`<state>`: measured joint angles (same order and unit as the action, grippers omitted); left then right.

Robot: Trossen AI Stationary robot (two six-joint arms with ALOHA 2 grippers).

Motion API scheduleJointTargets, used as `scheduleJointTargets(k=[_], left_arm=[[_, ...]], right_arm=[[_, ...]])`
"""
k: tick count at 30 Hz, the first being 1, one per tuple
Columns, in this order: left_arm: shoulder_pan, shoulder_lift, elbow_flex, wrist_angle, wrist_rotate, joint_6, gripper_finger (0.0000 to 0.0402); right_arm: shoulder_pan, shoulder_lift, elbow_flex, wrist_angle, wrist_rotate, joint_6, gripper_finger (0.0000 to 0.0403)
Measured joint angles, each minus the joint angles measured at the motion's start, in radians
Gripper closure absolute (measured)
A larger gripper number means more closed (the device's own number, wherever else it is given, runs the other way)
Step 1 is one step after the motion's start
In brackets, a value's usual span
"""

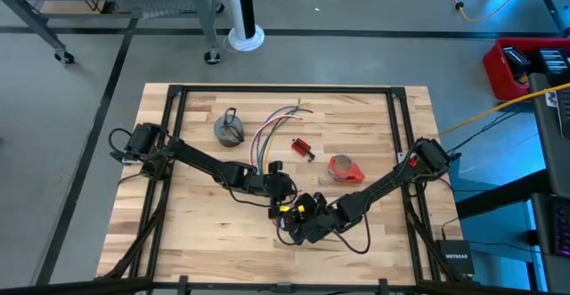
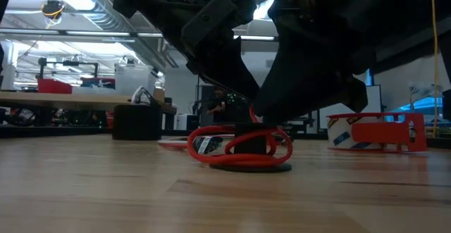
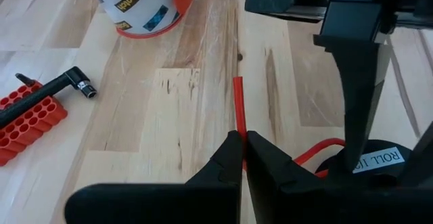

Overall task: Coil cords
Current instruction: Coil the red wire onto the spool

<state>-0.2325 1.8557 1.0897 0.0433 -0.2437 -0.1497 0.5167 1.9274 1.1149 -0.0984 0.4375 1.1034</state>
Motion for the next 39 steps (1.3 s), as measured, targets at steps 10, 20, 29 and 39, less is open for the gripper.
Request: scheduleJointTargets(k=[10, 20, 29, 39], left_arm=[[0.001, 0.0, 0.0, 0.0, 0.0, 0.0, 0.04], [0.001, 0.0, 0.0, -0.001, 0.0, 0.0, 0.04], [0.001, 0.0, 0.0, -0.001, -0.009, 0.0, 0.04], [0.001, 0.0, 0.0, -0.013, -0.026, 0.012, 0.04]], right_arm=[[0.001, 0.002, 0.0, 0.002, -0.003, -0.007, 0.0375], [0.001, 0.002, 0.0, 0.048, -0.029, -0.034, 0.0389], [0.001, 0.002, 0.0, 0.045, -0.043, -0.034, 0.0396], [0.001, 0.0, 0.0, -0.005, -0.047, 0.002, 0.04]])
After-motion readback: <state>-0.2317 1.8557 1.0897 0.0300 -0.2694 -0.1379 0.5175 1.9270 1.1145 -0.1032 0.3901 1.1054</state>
